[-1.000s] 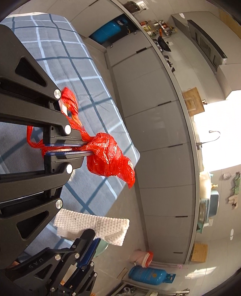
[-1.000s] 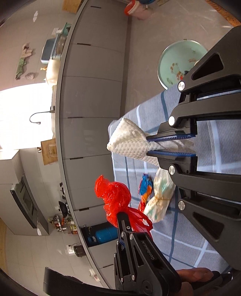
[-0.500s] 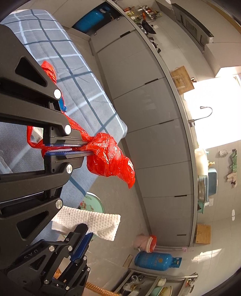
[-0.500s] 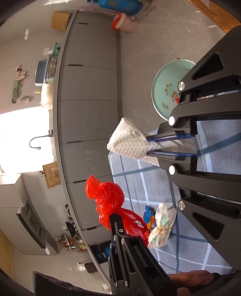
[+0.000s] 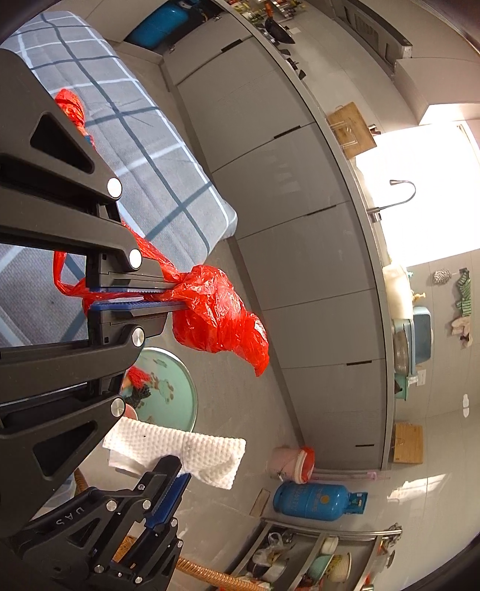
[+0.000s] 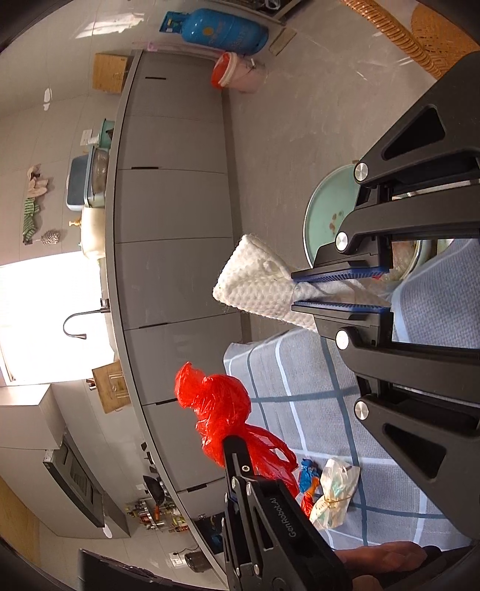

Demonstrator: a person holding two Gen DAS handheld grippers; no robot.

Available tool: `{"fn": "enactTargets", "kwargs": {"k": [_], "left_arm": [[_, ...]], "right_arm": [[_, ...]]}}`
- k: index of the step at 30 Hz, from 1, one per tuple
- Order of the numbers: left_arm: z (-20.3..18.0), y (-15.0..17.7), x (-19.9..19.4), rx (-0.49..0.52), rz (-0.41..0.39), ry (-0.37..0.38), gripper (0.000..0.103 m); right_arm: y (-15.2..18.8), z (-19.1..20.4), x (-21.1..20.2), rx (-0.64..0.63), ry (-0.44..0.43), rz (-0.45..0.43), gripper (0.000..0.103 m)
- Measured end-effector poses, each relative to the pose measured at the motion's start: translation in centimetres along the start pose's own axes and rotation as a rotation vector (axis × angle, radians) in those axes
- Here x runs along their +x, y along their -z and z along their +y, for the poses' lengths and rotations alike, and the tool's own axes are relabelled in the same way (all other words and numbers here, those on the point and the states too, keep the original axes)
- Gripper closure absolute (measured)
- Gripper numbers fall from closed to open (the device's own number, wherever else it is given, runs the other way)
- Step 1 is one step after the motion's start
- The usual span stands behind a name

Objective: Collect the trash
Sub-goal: 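Carry the red plastic bag and white cloth toward the green basin, then open both tools to drop the red bag and white cloth into the basin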

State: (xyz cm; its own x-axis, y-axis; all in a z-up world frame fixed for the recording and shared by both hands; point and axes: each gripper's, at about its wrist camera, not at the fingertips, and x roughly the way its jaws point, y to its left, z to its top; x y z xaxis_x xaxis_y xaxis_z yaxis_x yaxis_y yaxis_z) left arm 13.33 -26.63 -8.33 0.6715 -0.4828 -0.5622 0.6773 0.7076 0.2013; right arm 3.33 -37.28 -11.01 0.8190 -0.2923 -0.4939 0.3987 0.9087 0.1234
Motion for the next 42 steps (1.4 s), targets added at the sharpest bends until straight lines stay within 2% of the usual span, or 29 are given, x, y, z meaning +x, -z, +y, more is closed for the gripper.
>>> {"fn": "enactTargets", "kwargs": {"k": [19, 42], "left_arm": [[-4.4, -1.4, 4.2, 0.04, 0.033, 0.075, 0.098], [-7.5, -1.7, 11.0, 0.054, 0.107, 0.144, 0.098]], "right_arm": [[-0.4, -4.8, 1.2, 0.032, 0.085, 0.007, 0.09], [-0.6, -7.9, 7.7, 0.013, 0.121, 0.086, 0.089]]}}
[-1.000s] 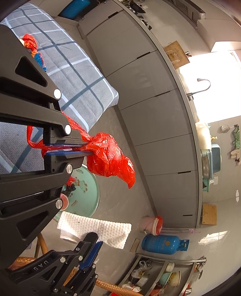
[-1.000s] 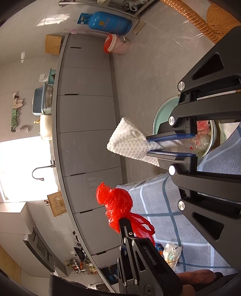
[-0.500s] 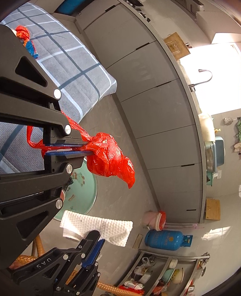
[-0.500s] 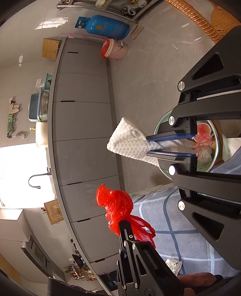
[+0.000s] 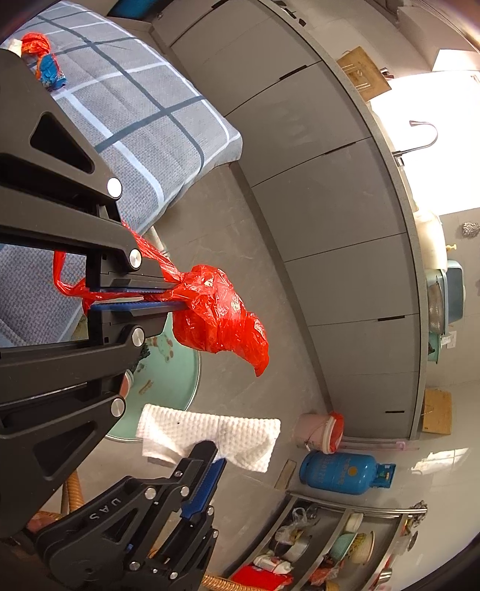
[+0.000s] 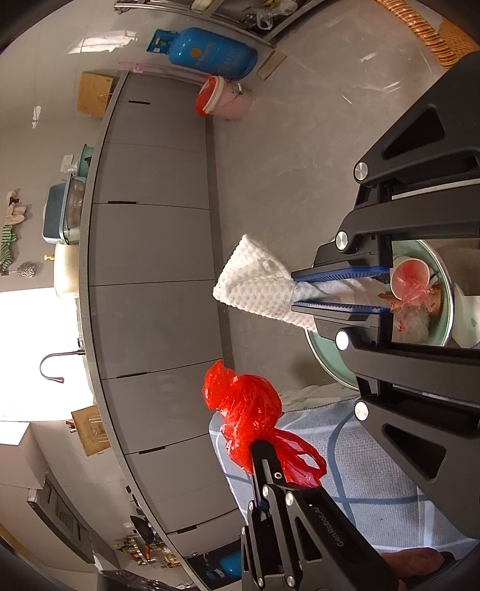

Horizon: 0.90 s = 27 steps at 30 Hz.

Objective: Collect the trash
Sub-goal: 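Open both tools to drop the red bag and white cloth into the basin, then move both open tools back over the remaining trash on the table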

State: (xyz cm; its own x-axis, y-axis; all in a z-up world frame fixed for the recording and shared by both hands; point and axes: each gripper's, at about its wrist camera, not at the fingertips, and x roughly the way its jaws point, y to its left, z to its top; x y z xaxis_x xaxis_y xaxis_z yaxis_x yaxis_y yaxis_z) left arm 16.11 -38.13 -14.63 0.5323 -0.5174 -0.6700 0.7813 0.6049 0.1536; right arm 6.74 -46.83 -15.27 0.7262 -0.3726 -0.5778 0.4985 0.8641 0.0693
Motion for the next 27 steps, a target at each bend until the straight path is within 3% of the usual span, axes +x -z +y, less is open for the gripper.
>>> {"fn": "enactTargets", "kwargs": {"k": [11, 12, 13, 14, 15, 27], "left_arm": [[0.0, 0.5, 1.8, 0.004, 0.031, 0.006, 0.098], [0.1, 0.6, 1.9, 0.002, 0.031, 0.007, 0.093], [0.0, 0.5, 1.9, 0.0, 0.03, 0.007, 0.083], [0.1, 0.6, 1.9, -0.004, 0.027, -0.006, 0.055], [0.3, 0.6, 1.8, -0.007, 0.017, -0.022, 0.048], [2.4, 2.4, -0.1, -0.054, 0.038, -0.052, 0.041]], "right_arm": [[0.4, 0.1, 1.9, -0.003, 0.005, 0.018, 0.087], [0.5, 0.0, 2.0, -0.001, 0.012, 0.012, 0.086], [0.6, -0.1, 2.0, 0.001, 0.021, 0.002, 0.069], [0.6, -0.3, 1.9, 0.008, 0.032, -0.007, 0.058], [0.7, -0.5, 1.9, 0.014, 0.039, -0.01, 0.053], [1.8, -0.8, -0.3, 0.052, 0.059, 0.006, 0.052]]}}
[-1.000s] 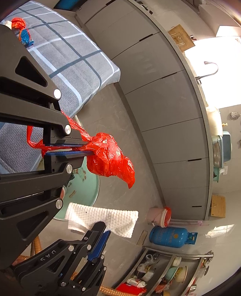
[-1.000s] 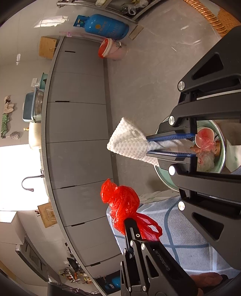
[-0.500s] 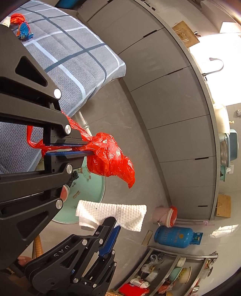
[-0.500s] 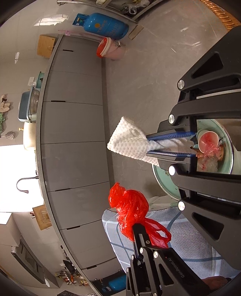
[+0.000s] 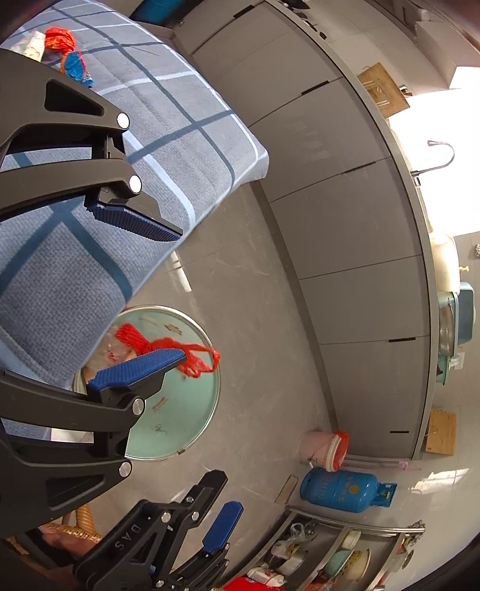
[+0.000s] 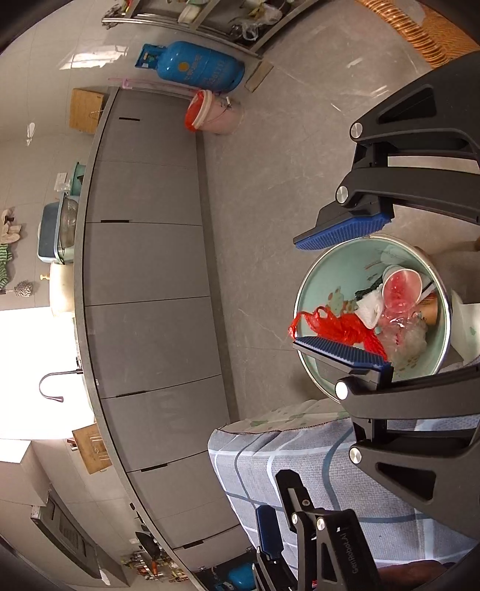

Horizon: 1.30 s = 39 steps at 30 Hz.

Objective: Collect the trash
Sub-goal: 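Move both open tools back over the remaining trash on the table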

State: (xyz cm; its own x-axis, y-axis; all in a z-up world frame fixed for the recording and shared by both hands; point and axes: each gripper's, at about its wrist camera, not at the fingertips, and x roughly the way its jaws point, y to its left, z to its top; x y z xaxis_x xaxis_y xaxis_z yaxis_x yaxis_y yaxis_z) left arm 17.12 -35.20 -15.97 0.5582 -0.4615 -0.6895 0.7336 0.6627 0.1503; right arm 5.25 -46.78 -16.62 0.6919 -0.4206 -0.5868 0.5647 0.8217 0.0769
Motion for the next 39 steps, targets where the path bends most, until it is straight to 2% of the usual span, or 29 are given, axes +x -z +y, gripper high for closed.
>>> {"fn": "enactTargets", "kwargs": {"k": [5, 11, 15, 21, 29, 31, 32, 33, 34, 39], "left_arm": [[1.2, 1.2, -1.9, -0.018, -0.011, -0.02, 0.037], [3.3, 3.4, -4.7, -0.051, -0.017, -0.06, 0.037], [5.2, 5.0, -6.5, -0.073, -0.016, -0.092, 0.037], [9.1, 7.5, -8.8, -0.125, -0.003, -0.158, 0.037], [15.8, 11.6, -12.5, -0.241, 0.001, -0.281, 0.037], [17.6, 13.0, -13.5, -0.264, 0.008, -0.32, 0.037], [18.3, 13.4, -13.7, -0.269, 0.01, -0.335, 0.035], [19.3, 14.2, -14.1, -0.279, 0.014, -0.367, 0.027], [20.3, 14.8, -14.4, -0.29, 0.015, -0.396, 0.023], [24.8, 17.7, -14.2, -0.369, 0.068, -0.493, 0.022]], "right_arm": [[0.6, 1.0, -1.4, 0.005, -0.011, 0.0, 0.047], [0.8, 3.6, -2.8, -0.025, -0.053, 0.001, 0.043], [0.9, 6.6, -3.5, -0.067, -0.102, -0.002, 0.038], [1.0, 11.5, -3.9, -0.141, -0.182, 0.001, 0.036], [1.3, 18.5, -4.6, -0.237, -0.279, -0.004, 0.028], [1.3, 20.4, -4.8, -0.268, -0.303, -0.014, 0.021], [1.4, 21.2, -4.9, -0.284, -0.314, -0.018, 0.02], [1.4, 22.4, -5.0, -0.304, -0.329, -0.021, 0.019], [1.4, 23.1, -5.1, -0.318, -0.34, -0.022, 0.017], [1.8, 27.9, -4.9, -0.403, -0.405, -0.023, 0.012]]}}
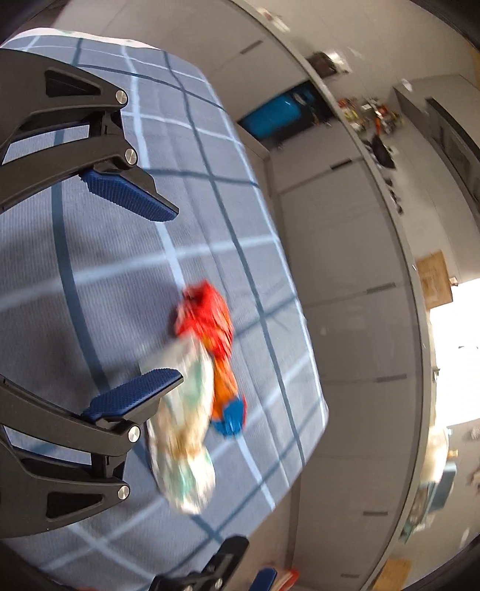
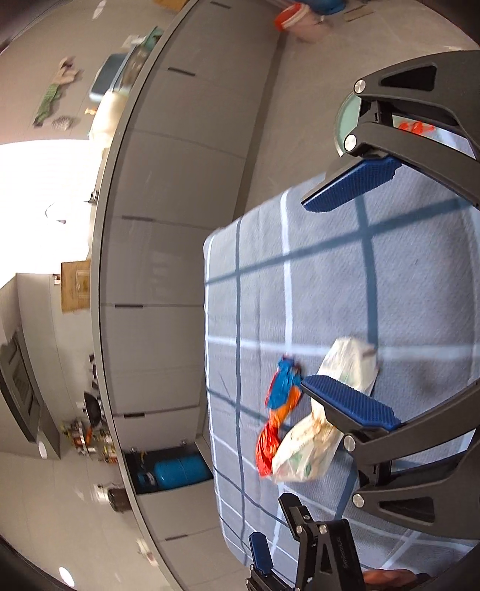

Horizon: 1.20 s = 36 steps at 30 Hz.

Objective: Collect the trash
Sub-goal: 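Move both open tools back over the remaining trash on the table, then grasp the clear plastic bag with the right tool while the left tool grasps the orange wrapper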

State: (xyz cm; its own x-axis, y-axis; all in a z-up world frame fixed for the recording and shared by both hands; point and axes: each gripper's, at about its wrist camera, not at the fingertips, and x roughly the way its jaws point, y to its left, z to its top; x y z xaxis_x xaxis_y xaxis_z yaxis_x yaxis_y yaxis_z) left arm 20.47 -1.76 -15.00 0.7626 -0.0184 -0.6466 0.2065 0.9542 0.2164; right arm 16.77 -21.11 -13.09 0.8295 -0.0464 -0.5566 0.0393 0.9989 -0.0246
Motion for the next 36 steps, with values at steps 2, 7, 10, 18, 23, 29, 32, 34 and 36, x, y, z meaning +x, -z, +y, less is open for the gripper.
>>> {"fn": "enactTargets", "kwargs": {"k": [2, 7, 10, 18, 23, 29, 32, 34, 36], "left_arm": [[1.4, 0.4, 1.0, -0.03, 0.027, -0.016, 0.022], [3.7, 1.4, 2.6, -0.078, 0.067, -0.033, 0.022], [3.9, 1.8, 2.9, -0.083, 0.075, -0.033, 0.022], [4.0, 2.2, 3.4, -0.085, 0.093, -0.028, 0.022], [3.4, 2.0, 3.1, -0.07, 0.086, -0.027, 0.022], [2.8, 1.2, 2.5, -0.055, 0.066, -0.018, 0.022], [1.9, 0.1, 2.5, -0.038, 0.039, 0.0, 0.022], [1.3, -0.8, 2.6, -0.023, 0.006, 0.009, 0.022], [0.6, -1.8, 3.0, -0.006, -0.022, 0.03, 0.022]], "right_arm": [[-0.4, 1.2, 0.9, -0.024, -0.032, 0.009, 0.012], [-0.2, 4.5, 3.5, -0.128, -0.126, 0.07, 0.011], [0.5, 5.6, 4.8, -0.193, -0.148, 0.11, 0.011], [2.2, 6.1, 5.4, -0.281, -0.197, 0.209, 0.052], [2.2, 5.6, 4.3, -0.244, -0.245, 0.212, 0.085], [2.4, 5.0, 1.7, -0.177, -0.272, 0.16, 0.096], [2.3, 3.7, 0.4, -0.089, -0.24, 0.13, 0.096], [2.3, 2.7, -0.1, -0.039, -0.207, 0.119, 0.096], [2.2, 1.9, -0.4, -0.003, -0.163, 0.117, 0.096]]}}
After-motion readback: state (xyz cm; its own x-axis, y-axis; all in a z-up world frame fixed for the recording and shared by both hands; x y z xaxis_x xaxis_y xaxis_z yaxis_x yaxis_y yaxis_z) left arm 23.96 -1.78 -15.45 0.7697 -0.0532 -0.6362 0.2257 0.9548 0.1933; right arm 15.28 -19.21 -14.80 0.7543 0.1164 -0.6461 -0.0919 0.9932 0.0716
